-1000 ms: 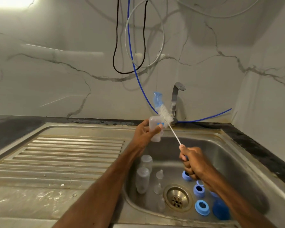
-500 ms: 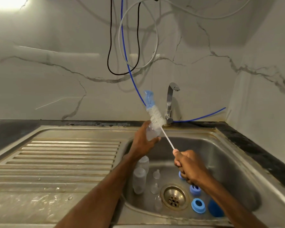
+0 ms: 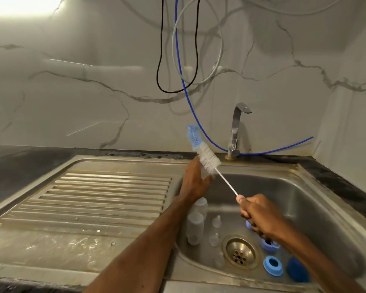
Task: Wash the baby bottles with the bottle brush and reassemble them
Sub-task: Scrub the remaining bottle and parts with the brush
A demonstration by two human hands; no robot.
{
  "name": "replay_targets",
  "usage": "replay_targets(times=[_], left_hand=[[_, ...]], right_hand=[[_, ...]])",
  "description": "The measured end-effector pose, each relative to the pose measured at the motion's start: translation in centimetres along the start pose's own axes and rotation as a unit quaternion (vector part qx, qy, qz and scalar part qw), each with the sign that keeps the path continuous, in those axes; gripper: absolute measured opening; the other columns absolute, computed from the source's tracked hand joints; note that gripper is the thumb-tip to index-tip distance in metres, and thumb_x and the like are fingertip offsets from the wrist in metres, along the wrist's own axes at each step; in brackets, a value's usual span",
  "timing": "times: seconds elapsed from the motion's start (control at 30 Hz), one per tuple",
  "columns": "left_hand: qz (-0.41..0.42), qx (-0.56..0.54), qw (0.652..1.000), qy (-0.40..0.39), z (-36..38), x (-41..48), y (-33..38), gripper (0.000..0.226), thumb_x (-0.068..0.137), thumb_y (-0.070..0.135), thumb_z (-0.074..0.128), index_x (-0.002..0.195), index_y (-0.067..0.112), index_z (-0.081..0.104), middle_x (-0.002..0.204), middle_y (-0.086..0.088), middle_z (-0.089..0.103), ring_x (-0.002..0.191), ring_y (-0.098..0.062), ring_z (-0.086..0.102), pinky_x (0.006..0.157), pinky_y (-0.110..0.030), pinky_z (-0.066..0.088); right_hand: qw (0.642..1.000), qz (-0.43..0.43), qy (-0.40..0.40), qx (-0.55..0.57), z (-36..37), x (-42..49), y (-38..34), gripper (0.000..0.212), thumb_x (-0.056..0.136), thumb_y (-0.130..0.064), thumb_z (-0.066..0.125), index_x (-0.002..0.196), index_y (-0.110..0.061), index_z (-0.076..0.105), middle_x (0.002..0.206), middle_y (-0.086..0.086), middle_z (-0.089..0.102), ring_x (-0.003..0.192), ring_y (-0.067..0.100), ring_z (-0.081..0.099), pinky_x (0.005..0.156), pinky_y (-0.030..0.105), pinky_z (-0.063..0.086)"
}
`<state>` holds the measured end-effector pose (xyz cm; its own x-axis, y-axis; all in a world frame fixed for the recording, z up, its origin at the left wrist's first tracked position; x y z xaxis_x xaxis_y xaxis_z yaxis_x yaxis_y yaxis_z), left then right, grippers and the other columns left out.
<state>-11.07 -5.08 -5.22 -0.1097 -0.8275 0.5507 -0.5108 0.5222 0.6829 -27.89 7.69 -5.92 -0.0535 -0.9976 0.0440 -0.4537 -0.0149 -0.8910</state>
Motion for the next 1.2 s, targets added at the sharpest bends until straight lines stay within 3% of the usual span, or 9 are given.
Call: replay_targets(times=[0.1,0.3,0.43,0.57,0.67,0.8,0.9,1.0,1.2], left_hand=[[0.037,-0.008,0.999,-0.023,1.3,0.0,1.4,0.057,0.087,0.018,0.079,0.137,0.015,0.052,0.137,-0.004,0.059,0.122,-0.012,0.052,0.099,-0.024,0.040],[-0.021,-0.026,0.999,0.031,-0.6,0.8,-1.1,0.053,0.085,0.018,0.083,0.130,0.017,0.055,0.124,0.007,0.060,0.109,-0.005,0.053,0.096,-0.024,0.047],[0.033,-0.005,0.999,-0.011,0.8,0.6,0.7,0.053,0.085,0.017,0.082,0.130,0.013,0.055,0.128,-0.002,0.062,0.108,-0.005,0.050,0.090,-0.017,0.039],[0.007,-0.048,0.997,0.054,-0.5,1.2,-0.8,0.052,0.083,0.018,0.084,0.127,0.016,0.057,0.118,0.007,0.059,0.105,-0.007,0.055,0.085,-0.015,0.041],[0.014,-0.030,0.999,0.009,-0.1,1.0,-0.7,0.056,0.085,0.018,0.082,0.133,0.016,0.053,0.125,0.004,0.058,0.108,-0.006,0.053,0.091,-0.021,0.046],[0.052,-0.028,0.998,-0.014,1.0,1.0,0.8,0.052,0.088,0.019,0.079,0.132,0.018,0.052,0.127,0.007,0.057,0.105,0.005,0.050,0.087,-0.009,0.041],[0.024,-0.053,0.998,0.025,0.1,1.3,-1.2,0.042,0.089,0.019,0.079,0.124,0.015,0.056,0.118,0.007,0.060,0.100,0.008,0.057,0.085,-0.011,0.047],[0.010,-0.022,1.000,0.000,0.3,1.0,-1.3,0.052,0.087,0.020,0.080,0.131,0.017,0.052,0.123,0.004,0.059,0.103,-0.001,0.053,0.083,-0.009,0.040],[-0.020,-0.008,0.999,-0.025,0.6,0.9,-2.0,0.061,0.087,0.020,0.080,0.138,0.016,0.047,0.133,-0.004,0.058,0.115,-0.012,0.055,0.097,-0.031,0.049]], right_hand=[[0.999,-0.021,0.046,-0.001,-0.5,1.3,-0.9,0.055,0.108,-0.031,0.042,0.057,-0.012,0.045,0.040,-0.005,0.031,0.032,0.008,0.025,0.036,0.019,0.022],[0.998,-0.014,0.010,-0.053,-0.8,0.0,0.7,0.053,0.107,-0.031,0.044,0.057,-0.013,0.046,0.045,-0.001,0.033,0.035,0.008,0.025,0.038,0.018,0.023],[0.998,-0.014,0.049,-0.030,-1.1,1.2,-0.5,0.052,0.107,-0.031,0.043,0.061,-0.009,0.048,0.043,-0.001,0.031,0.034,0.010,0.025,0.036,0.020,0.022],[0.998,-0.004,0.026,-0.054,-1.1,0.1,1.0,0.052,0.107,-0.032,0.044,0.059,-0.012,0.048,0.045,-0.001,0.033,0.033,0.007,0.026,0.035,0.017,0.023],[0.996,-0.002,0.048,-0.078,-1.5,0.7,1.0,0.053,0.106,-0.033,0.045,0.057,-0.014,0.049,0.043,-0.001,0.035,0.033,0.006,0.028,0.038,0.019,0.025],[0.994,0.013,0.076,-0.073,-2.3,1.3,0.9,0.054,0.106,-0.035,0.045,0.056,-0.015,0.049,0.042,-0.003,0.036,0.033,0.006,0.030,0.042,0.023,0.026],[0.997,0.004,0.033,-0.072,-1.2,0.0,1.4,0.051,0.106,-0.035,0.045,0.059,-0.013,0.048,0.045,-0.001,0.035,0.035,0.008,0.028,0.038,0.021,0.026],[0.993,-0.015,0.081,-0.089,-1.5,0.6,0.3,0.055,0.105,-0.033,0.046,0.055,-0.014,0.051,0.040,-0.005,0.039,0.034,0.007,0.033,0.047,0.026,0.030],[0.994,-0.018,0.054,-0.093,-1.2,0.0,0.5,0.053,0.106,-0.035,0.045,0.057,-0.015,0.048,0.042,-0.004,0.034,0.032,0.004,0.029,0.044,0.022,0.027]])
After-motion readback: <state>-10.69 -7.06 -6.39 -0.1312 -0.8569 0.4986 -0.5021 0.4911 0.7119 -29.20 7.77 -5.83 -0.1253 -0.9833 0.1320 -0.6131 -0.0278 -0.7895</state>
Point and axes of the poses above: each hand's wrist, its own x-axis towards the middle knuckle, its own z-axis out of the palm, y = z × x, the point moved 5 cm from there along x, towards the middle knuckle
